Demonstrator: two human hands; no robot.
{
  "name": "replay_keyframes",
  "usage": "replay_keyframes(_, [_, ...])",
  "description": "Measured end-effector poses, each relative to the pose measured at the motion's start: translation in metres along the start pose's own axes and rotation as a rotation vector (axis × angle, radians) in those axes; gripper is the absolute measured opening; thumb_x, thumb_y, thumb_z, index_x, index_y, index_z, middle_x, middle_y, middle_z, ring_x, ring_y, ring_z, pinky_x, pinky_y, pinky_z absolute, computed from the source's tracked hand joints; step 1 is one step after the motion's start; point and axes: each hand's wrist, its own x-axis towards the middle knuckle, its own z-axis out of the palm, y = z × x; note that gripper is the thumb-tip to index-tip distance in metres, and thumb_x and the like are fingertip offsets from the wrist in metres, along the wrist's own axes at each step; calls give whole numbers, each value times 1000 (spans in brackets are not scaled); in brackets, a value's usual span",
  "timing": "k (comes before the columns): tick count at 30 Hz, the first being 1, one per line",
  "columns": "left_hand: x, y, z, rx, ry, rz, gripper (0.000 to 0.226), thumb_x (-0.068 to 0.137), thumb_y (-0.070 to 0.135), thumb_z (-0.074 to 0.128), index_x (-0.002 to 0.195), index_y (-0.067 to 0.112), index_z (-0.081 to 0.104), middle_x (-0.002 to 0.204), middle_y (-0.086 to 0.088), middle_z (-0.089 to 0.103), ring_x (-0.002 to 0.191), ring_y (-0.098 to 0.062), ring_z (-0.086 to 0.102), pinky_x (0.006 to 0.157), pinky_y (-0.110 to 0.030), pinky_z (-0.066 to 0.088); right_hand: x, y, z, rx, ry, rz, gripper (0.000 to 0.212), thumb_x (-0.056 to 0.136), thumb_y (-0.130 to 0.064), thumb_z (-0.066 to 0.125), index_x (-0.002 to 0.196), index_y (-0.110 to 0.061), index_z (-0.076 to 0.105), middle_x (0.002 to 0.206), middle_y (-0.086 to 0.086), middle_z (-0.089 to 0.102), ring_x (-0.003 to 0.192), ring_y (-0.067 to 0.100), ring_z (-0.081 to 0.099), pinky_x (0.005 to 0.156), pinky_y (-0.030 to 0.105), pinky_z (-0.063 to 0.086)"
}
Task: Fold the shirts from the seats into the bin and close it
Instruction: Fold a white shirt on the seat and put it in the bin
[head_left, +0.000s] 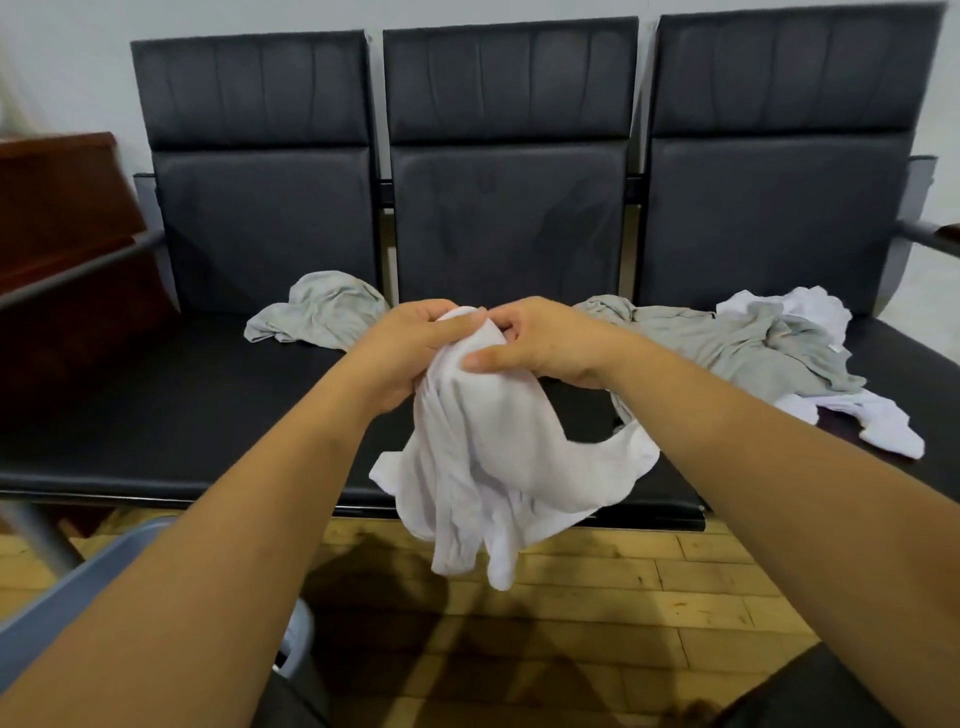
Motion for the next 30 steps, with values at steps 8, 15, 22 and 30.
replay_keyframes(8, [-5,-29,-20,646,-163,-187,27,84,33,78,109,22,73,106,6,75,101,-15,70,95,-37,55,1,7,-28,459,462,-4,18,92,-20,68,86,-3,69,85,7,69,80,19,65,74,35,53])
replay_keyframes(15, [-12,-11,-26,9,-6,0,29,100,31,57,117,10,67,124,-14,68,118,-32,63,109,-50,43,-6,22,-36,483,304,142,33,87,-20,75,110,3,68,106,11,75,102,28,71,80,37,59])
replay_keyframes(22, [-15,0,-11,568,-55,101,17,86,30,75,98,24,65,97,4,68,90,-14,66,77,-32,52,-5,17,-14,529,-101,202,45,86,-24,71,125,-1,64,124,18,68,116,30,65,96,42,53])
replay_keyframes(30, [-1,-39,-47,916,322,-97,16,93,22,57,101,8,61,85,-3,62,77,-20,56,59,-26,38,-5,20,-38,549,410,20,28,97,-30,62,116,-11,69,113,9,73,109,25,69,94,40,56])
